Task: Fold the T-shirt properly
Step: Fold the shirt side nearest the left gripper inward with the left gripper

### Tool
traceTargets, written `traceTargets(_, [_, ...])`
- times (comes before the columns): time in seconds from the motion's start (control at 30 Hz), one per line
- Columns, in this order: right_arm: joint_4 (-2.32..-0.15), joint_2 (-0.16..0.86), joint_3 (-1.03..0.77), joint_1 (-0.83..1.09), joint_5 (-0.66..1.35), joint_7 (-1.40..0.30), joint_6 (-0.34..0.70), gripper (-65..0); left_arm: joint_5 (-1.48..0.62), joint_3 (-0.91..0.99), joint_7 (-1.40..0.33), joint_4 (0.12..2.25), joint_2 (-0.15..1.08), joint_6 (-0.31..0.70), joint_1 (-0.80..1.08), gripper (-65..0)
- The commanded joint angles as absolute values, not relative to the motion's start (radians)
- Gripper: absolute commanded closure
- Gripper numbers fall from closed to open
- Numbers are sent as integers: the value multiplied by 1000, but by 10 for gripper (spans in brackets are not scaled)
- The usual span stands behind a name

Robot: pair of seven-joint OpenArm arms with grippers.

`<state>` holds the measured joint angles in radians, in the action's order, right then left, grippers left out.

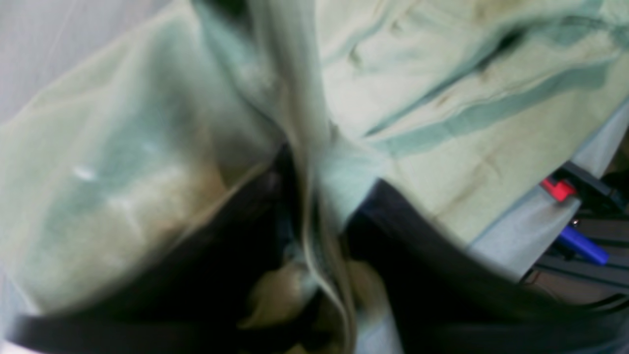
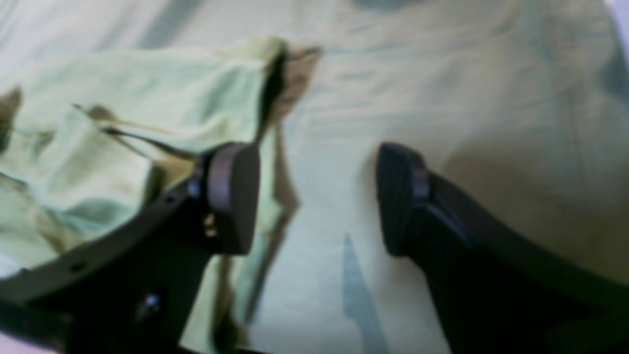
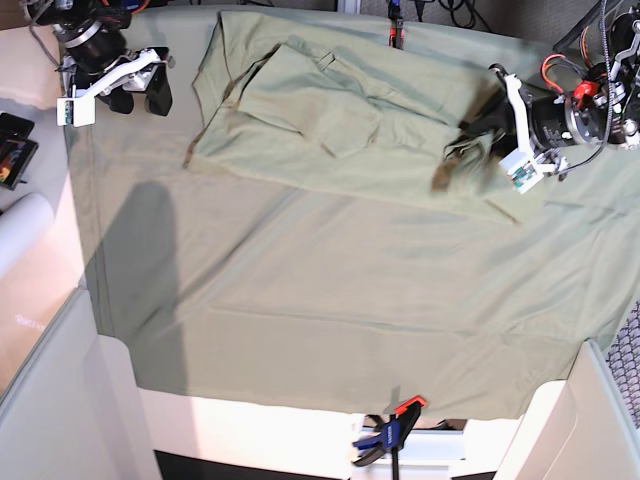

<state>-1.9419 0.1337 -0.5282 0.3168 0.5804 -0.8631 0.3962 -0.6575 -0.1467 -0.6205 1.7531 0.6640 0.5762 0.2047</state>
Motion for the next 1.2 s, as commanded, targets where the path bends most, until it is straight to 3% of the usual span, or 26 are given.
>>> traceTargets(0.0, [-1956, 123, -532, 314, 599, -846, 397, -375, -680, -138, -609, 1766, 676, 580, 194, -306])
traceTargets(0.13, [-1930, 65, -528, 313, 603, -840, 397, -375, -725, -138, -642, 1766, 676, 588, 194, -311])
traceTargets(0.23, [-1890, 58, -528, 307, 603, -813, 397, -376, -839, -138, -672, 1776, 676, 686, 194, -311])
traceTargets(0.3, [-1856, 58, -528, 293, 602, -804, 397, -376, -923, -138, -694, 1784, 676, 698, 194, -311])
traceTargets(0.43, [-1781, 58, -528, 256, 603, -805, 398, -438, -1033, -138, -712, 1816, 668, 698, 194, -311])
traceTargets(0.97, [-1692, 46, -345, 239, 626, -823, 416, -438, -979, -131, -711, 1827, 624, 698, 194, -310])
traceTargets(1.17, [-1692, 19, -307, 239, 626, -838, 416, -437, -1007, -30, -712, 1827, 624, 698, 194, -310])
